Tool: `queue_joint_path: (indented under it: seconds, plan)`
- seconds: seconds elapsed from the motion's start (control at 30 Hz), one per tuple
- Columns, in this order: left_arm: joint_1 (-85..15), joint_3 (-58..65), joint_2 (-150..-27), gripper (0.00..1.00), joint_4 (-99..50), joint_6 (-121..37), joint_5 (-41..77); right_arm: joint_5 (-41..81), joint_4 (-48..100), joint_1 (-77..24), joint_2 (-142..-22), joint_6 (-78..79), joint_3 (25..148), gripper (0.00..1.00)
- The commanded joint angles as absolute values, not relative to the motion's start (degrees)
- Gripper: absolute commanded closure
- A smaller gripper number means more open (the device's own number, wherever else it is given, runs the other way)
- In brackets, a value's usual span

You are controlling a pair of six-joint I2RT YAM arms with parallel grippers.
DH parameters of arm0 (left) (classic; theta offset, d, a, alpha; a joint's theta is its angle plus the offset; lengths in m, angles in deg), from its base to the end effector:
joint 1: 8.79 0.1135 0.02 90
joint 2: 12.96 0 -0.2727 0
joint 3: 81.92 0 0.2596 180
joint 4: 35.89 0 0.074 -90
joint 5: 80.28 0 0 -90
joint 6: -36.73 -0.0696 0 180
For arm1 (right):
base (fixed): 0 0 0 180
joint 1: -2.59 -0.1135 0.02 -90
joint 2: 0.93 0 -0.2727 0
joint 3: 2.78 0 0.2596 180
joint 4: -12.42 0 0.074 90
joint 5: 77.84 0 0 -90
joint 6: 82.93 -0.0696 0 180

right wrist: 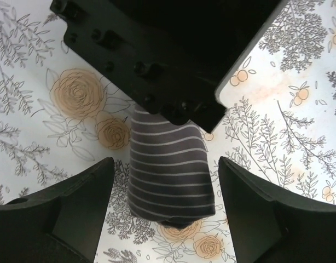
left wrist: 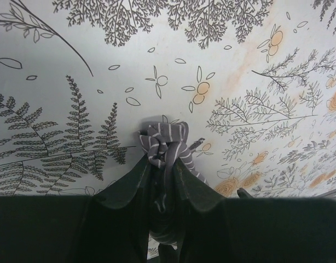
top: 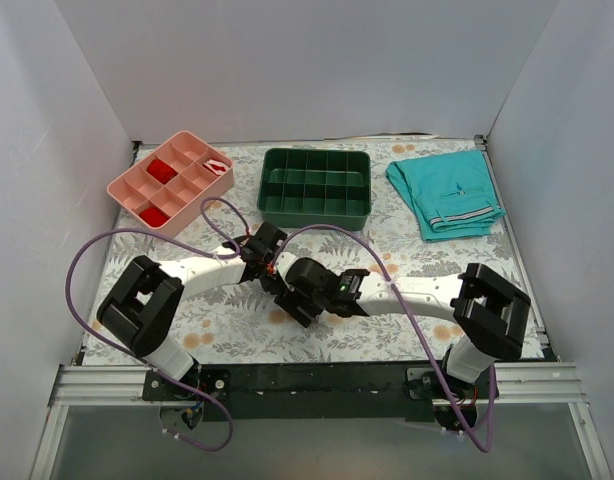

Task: Roll the underwear
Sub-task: Pick up the underwear from the center of the board.

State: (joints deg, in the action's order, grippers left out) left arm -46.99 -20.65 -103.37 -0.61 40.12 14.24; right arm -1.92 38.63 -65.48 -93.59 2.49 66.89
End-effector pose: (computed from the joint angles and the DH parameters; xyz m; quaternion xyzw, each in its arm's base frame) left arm 0.2407 -0.1964 0.1305 -0.4436 0.8676 -0.2175 0.0556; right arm 0.1517 0.3314 0.1774 -0.4531 0.8135 0.1124 0.3468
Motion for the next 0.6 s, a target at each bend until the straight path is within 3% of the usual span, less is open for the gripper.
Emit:
queue_joint_path:
  seconds: [0.0, 0.57]
  plan:
    - [-47.8, -19.5, -104.9, 0.9, 3.1, 38.4, 12.7, -6.5, 38.5, -67.5, -97.1, 3.5, 68.2, 0.19]
    - [-47.8, -19.6, -102.8, 0.89, 1.0, 36.8, 14.6, -4.3, 41.4, -69.0, -101.3, 4.5, 66.9, 0.24]
